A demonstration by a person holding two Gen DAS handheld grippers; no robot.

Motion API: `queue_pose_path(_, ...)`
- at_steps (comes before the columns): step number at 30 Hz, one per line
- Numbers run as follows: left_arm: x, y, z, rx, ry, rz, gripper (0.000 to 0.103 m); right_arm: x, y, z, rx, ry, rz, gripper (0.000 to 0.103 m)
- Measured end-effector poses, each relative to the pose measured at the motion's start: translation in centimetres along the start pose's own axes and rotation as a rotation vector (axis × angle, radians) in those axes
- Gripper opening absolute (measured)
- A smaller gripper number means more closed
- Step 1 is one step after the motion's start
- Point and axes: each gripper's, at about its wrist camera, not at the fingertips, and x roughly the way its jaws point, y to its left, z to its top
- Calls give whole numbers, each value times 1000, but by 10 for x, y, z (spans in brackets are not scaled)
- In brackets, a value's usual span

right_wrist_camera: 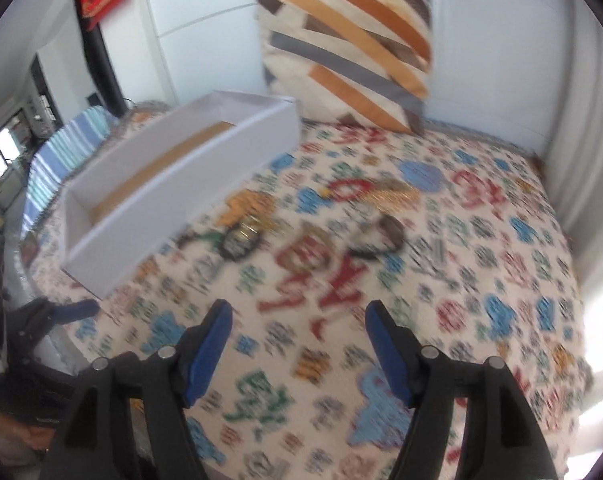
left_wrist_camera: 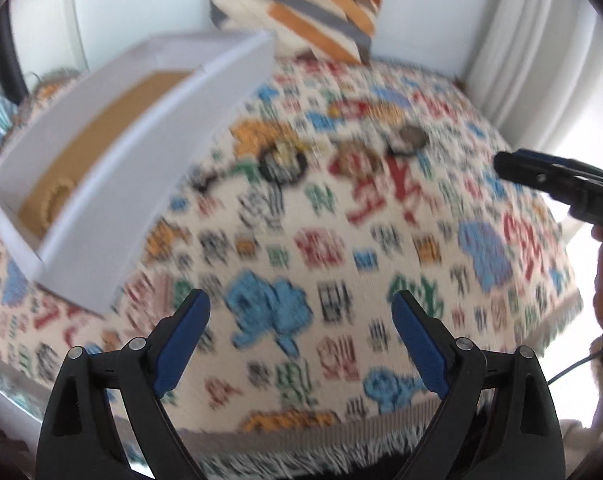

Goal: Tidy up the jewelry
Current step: 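Withdraw both tools from the tray back over the jewelry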

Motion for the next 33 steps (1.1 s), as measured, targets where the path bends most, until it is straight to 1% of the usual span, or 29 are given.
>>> queue_pose_path(1, 5, -3, -6, 11, 26, -3, 93, -2, -7, -11, 12, 2, -20, 70)
queue_pose_path(3, 12, -5, -16, 20, 61, 2, 94, -5, -20, -33, 44, 10, -11, 71)
queue_pose_path(5, 17, -3, -22, 12, 85, 16, 96, -3, -29, -49, 78, 43, 2, 70)
queue_pose_path(8, 18, 4, -24, -17, 102, 5, 96, 5, -44, -68, 154, 88, 31, 70)
queue_pose_path(10, 17, 12, -22, -60, 105, -19, 96, 10, -49, -77, 182, 107, 27, 71)
queue_pose_path(13, 18, 20, -18, -102, 109, -18, 96, 12, -52, -81, 202, 109, 24, 71)
queue_pose_path(18, 25, 31, -10, -110, 117, 50, 96, 11, -47, -79, 191, 98, 37, 70)
queue_pose_path(21, 28, 39, -6, -119, 130, 67, 96, 11, -44, -80, 188, 105, 50, 70)
queue_pose_path(25, 34, 47, -3, -123, 160, 66, 96, 12, -44, -83, 189, 123, 51, 70)
queue_pose_path(28, 38, 51, -1, -132, 184, 49, 96, 11, -45, -84, 194, 127, 63, 70)
queue_pose_path(33, 48, 54, 2, -126, 201, 40, 96, 12, -44, -84, 201, 129, 80, 71)
